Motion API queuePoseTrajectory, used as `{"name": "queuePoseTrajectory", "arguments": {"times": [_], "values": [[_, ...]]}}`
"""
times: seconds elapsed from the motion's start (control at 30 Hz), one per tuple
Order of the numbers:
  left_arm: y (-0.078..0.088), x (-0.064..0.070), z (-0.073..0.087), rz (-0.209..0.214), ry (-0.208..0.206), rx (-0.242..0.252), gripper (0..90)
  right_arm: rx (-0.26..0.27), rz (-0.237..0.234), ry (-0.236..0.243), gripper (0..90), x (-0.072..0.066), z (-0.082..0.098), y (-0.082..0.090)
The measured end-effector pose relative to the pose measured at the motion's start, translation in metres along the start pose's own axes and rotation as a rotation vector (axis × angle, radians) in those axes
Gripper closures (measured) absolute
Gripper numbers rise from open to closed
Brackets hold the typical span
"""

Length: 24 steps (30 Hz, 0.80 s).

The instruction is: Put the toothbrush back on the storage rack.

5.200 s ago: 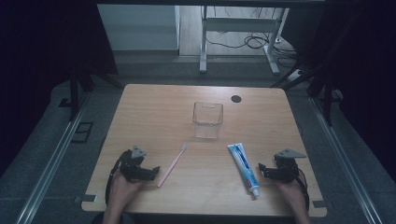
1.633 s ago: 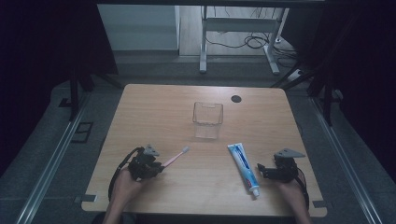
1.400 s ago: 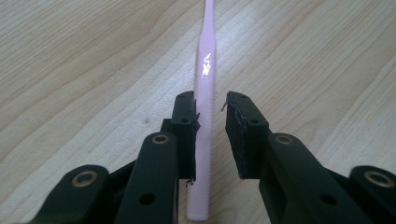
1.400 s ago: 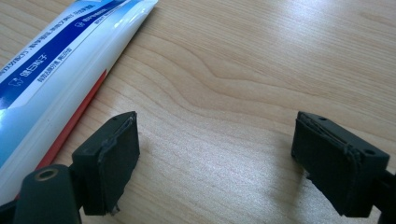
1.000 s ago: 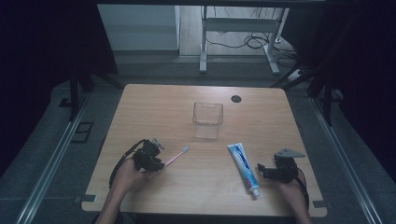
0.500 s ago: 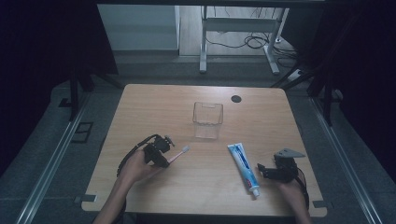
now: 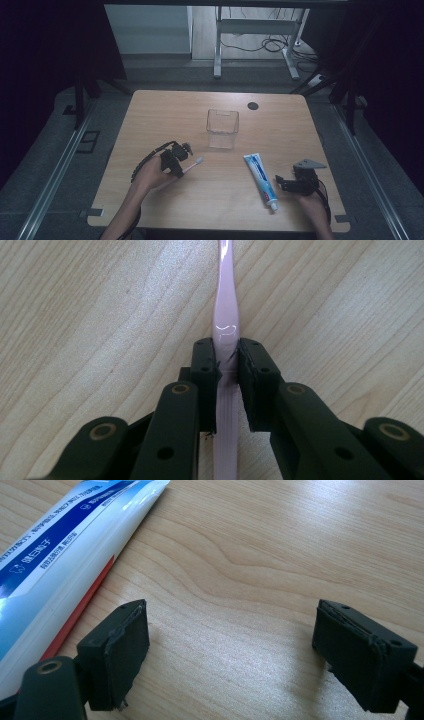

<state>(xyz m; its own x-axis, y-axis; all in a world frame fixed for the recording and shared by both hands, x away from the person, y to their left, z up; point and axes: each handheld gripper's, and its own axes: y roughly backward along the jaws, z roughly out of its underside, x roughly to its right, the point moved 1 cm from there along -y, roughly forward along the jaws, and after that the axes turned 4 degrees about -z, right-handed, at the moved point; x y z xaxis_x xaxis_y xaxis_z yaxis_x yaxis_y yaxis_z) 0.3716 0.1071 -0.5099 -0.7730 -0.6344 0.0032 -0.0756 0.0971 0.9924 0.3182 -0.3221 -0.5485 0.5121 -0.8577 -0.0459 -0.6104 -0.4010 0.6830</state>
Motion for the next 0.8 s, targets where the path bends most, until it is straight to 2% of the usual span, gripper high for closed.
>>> {"name": "queuePoseTrajectory", "arguments": {"times": [0.3, 0.63, 0.8], "values": [[0.002, -0.001, 0.003, 0.025, 0.013, 0.043, 78.9, 0.000, 0.000, 0.000, 14.6, 0.000, 0.000, 0.000], [0.016, -0.004, 0.006, 0.039, 0.048, 0.149, 78.9, -0.001, 0.000, -0.001, 14.6, 0.000, 0.000, 0.000], [0.024, -0.004, 0.006, 0.036, 0.047, 0.199, 78.9, -0.001, 0.000, -0.001, 14.6, 0.000, 0.000, 0.000]]}}
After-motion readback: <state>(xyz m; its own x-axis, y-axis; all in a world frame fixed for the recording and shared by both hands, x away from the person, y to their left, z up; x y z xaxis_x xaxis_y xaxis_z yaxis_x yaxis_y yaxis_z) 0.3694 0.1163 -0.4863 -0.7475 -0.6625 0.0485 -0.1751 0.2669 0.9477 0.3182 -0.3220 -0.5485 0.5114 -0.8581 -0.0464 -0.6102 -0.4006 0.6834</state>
